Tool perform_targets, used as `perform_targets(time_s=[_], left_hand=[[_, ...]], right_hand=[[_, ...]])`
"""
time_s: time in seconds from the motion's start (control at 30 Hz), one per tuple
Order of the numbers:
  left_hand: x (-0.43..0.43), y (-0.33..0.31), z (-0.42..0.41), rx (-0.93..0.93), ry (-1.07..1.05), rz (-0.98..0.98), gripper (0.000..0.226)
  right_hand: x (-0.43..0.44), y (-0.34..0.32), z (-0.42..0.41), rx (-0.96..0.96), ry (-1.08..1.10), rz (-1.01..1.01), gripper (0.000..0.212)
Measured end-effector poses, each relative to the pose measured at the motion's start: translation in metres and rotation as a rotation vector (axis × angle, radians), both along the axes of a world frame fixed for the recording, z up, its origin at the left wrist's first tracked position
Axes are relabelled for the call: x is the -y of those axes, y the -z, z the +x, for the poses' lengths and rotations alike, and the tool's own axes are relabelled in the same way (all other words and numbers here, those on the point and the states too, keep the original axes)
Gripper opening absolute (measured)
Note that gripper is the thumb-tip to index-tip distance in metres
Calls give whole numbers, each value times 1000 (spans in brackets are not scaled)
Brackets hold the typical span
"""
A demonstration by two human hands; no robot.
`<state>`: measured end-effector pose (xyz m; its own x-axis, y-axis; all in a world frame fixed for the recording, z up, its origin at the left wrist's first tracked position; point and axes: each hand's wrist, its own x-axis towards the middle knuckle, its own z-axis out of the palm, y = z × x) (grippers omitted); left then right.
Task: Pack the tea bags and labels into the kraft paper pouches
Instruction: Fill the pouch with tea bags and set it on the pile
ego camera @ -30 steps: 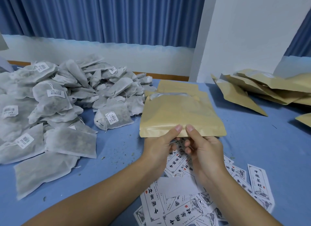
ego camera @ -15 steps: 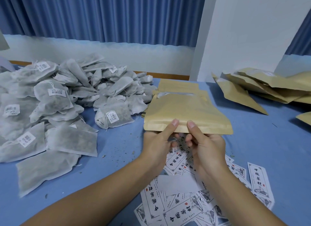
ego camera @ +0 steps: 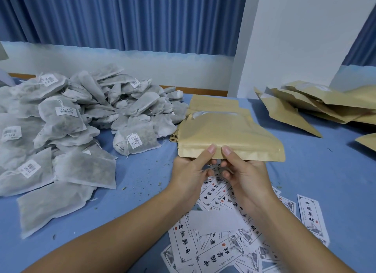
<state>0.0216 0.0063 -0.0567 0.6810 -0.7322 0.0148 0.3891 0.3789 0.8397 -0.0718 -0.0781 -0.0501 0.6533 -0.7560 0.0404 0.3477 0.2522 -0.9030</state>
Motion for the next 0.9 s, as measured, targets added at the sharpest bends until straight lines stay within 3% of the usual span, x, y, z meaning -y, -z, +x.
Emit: perform_targets(time_s=[0.1,0.23,0.47,0.57,0.7,0.9], left_hand=[[0,1,-1,7,-20,17,22],[1,5,1,37,-50,56,14],[3,6,1,94,-90,66,14],[3,8,2,72,-93,77,11],[1,6,9,43,-113,91,13],[-1,5,14,61,-126,123,13]], right_hand=[[2,-1,-1,-10,-8,-15,15],[-2,0,1,0,15,-6,3],[-2,-2,2,-4,75,-38,14],[-2,-1,3,5,65,-30,2],[3,-4,0,25,88,41,18],[11,-5,-4,51,142,72,13]])
